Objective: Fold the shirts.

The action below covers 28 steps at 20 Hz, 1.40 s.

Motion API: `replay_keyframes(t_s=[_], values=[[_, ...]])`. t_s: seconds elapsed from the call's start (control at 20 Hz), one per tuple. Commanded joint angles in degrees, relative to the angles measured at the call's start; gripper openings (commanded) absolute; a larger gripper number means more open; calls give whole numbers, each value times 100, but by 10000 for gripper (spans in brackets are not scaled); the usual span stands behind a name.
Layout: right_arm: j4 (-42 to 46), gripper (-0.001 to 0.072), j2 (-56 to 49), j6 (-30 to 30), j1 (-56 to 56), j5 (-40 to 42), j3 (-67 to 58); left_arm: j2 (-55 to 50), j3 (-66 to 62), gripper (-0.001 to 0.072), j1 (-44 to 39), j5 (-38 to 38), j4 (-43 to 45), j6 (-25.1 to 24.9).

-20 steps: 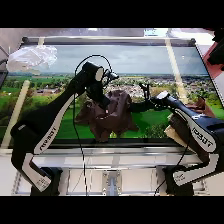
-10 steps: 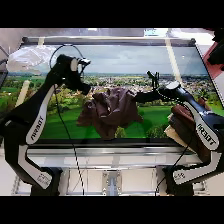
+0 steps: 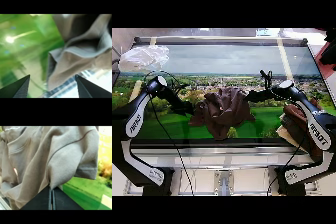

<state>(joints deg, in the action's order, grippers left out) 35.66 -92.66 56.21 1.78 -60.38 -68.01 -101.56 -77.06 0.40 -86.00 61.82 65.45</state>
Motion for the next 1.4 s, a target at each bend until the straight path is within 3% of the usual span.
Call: replay_keyframes(t_s=[0.0, 0.2, 0.25, 0.3, 0.35, 0.4, 0.65, 0.95, 1.15, 1.35], values=[[-20, 28, 0, 122, -2, -42, -2, 2, 420, 645, 101, 96, -839, -619], [-85, 28, 2, 122, -2, -63, -2, -11, 446, 640, 96, 468, -1040, -684], [-103, 27, 2, 122, -2, -63, -2, -24, 446, 593, 90, 468, -1047, -680], [-101, 28, 2, 122, -2, -61, -2, -37, 446, 412, 74, 433, -1043, -684], [-103, 27, 0, 122, -2, -61, -2, -44, 446, 122, 55, 424, -1045, -713], [-103, 27, 0, 122, -2, -61, -2, -42, 446, 14, 26, 413, -1064, -813], [52, 27, 7, 133, -85, -205, -212, -26, 424, 16, -37, 391, -1106, -966], [275, 27, 59, 772, -837, -1368, -1423, 278, -866, 15, 208, 280, -772, -221], [1082, 27, 463, 1185, -1281, -1775, -1749, 697, -1928, 15, 442, 396, -68, 129], [1829, 27, 979, 1322, -1462, -2039, -1749, 1134, -2166, 16, 640, 358, 376, 232]])
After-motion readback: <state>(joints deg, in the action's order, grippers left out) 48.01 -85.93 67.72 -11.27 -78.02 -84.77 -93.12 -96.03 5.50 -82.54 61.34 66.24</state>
